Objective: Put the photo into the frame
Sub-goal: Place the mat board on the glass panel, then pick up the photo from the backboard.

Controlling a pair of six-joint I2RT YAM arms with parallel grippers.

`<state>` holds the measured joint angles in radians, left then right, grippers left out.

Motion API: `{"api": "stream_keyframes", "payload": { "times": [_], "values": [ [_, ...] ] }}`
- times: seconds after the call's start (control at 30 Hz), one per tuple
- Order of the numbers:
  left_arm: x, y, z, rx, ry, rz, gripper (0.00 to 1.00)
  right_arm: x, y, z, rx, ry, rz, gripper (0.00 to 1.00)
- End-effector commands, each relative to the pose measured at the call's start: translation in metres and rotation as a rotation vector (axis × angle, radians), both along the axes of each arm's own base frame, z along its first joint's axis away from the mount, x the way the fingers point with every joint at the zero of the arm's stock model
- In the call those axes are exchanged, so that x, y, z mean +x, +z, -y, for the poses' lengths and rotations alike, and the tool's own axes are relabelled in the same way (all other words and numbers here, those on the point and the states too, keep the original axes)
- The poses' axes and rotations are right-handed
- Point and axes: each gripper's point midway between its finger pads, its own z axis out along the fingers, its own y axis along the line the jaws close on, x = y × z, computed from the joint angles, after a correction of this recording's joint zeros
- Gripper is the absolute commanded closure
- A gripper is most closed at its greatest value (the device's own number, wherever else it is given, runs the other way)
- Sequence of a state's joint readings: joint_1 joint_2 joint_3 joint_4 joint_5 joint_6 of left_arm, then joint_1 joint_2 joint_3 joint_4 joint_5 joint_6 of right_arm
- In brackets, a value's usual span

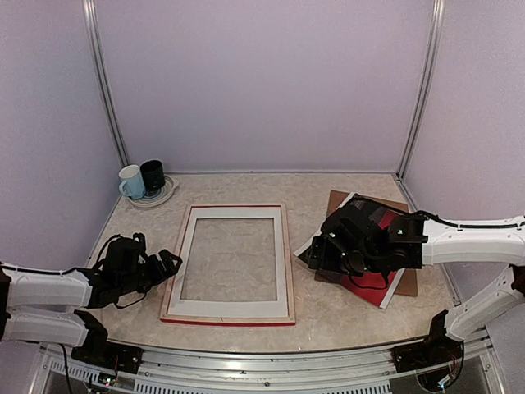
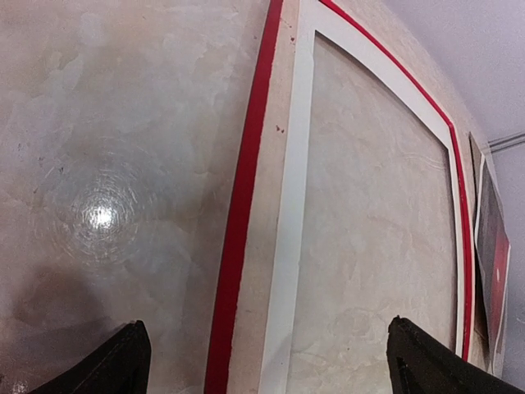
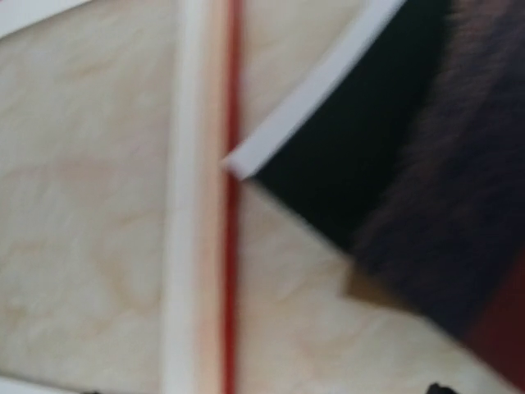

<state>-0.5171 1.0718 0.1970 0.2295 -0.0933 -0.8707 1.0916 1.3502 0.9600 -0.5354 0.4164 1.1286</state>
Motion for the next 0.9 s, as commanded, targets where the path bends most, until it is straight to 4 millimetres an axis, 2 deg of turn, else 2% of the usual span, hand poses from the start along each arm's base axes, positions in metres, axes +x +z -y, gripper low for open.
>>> {"api": "stream_keyframes", "payload": {
  "times": [0.0, 0.2, 0.3, 0.5, 0.63, 0.87],
  "values": [
    [0.003, 0.012, 0.004, -0.007, -0.012, 0.024, 0.01, 0.002, -0.014, 0.043, -0.056, -0.074, -0.008, 0.14],
    [0.005, 0.033, 0.016, 0.033, -0.040, 0.078, 0.01, 0.003, -0.029, 0.089, -0.021, -0.213, -0.038, 0.11],
    [0.005, 0.045, 0.029, 0.058, -0.069, 0.103, 0.01, 0.002, -0.034, 0.106, -0.001, -0.271, -0.047, 0.10],
    [0.002, 0.059, 0.058, 0.078, -0.138, 0.138, 0.01, -0.001, -0.046, 0.122, 0.003, -0.306, -0.070, 0.10],
    [0.000, 0.058, 0.081, 0.113, -0.193, 0.140, 0.01, -0.004, -0.057, 0.127, -0.011, -0.325, -0.099, 0.10],
    [-0.002, 0.066, 0.127, 0.162, -0.295, 0.172, 0.01, -0.014, -0.070, 0.149, -0.041, -0.428, -0.139, 0.09]
  ]
}}
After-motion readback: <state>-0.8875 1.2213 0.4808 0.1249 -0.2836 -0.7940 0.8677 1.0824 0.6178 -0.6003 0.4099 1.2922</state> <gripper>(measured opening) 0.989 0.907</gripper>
